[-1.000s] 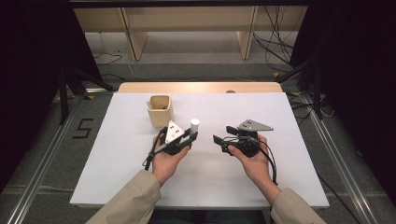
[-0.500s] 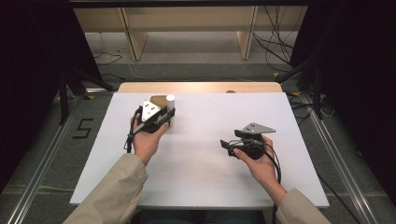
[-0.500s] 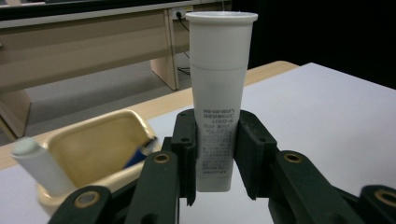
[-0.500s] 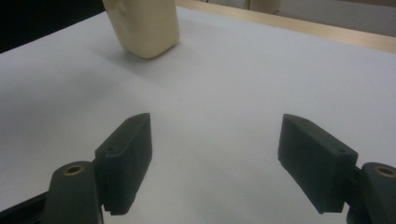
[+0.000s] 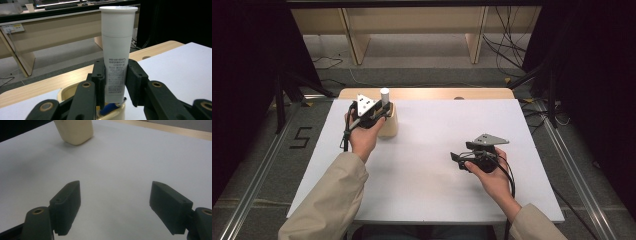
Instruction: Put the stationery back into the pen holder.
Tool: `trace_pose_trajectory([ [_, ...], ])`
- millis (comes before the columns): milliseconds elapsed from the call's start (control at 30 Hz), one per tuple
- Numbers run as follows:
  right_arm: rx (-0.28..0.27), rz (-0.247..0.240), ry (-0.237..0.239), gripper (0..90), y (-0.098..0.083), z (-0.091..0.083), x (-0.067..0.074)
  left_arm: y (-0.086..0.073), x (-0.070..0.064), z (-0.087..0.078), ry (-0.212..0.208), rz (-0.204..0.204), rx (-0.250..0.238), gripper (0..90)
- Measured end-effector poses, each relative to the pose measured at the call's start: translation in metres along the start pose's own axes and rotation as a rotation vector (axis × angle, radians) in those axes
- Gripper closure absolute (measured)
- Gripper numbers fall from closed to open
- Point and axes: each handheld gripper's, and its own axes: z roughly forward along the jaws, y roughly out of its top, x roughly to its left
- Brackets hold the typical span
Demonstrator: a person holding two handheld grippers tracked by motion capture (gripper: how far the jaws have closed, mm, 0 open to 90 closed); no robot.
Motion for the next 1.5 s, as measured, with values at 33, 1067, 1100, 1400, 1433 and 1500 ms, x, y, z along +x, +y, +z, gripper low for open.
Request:
trace_pose_trajectory([
  [33,-0.001,0.0,0.0,25.8,0.0,0.0,0.0,-0.001,0.001,0.001,0.01,0.005,0.002,70.5],
  [1067,-0.004,0.01,0.005,25.8,-0.002,0.001,-0.001,-0.017,0.005,0.026,0.071,0.053,0.075,70.0],
  [1100,-0.004,0.011,0.005,25.8,-0.002,0.001,0.0,-0.018,0.005,0.026,0.072,0.052,0.077,69.9],
  [1400,-0.004,0.011,0.004,25.8,-0.002,0.001,-0.001,-0.021,0.006,0.028,0.073,0.06,0.084,66.7],
  [1433,-0.004,0.011,0.004,25.8,-0.002,0.001,-0.001,-0.022,0.006,0.028,0.067,0.061,0.08,63.6],
  [1500,-0.003,0.011,0.003,25.8,-0.002,0.001,-0.001,-0.021,0.005,0.027,0.074,0.08,0.076,57.1],
])
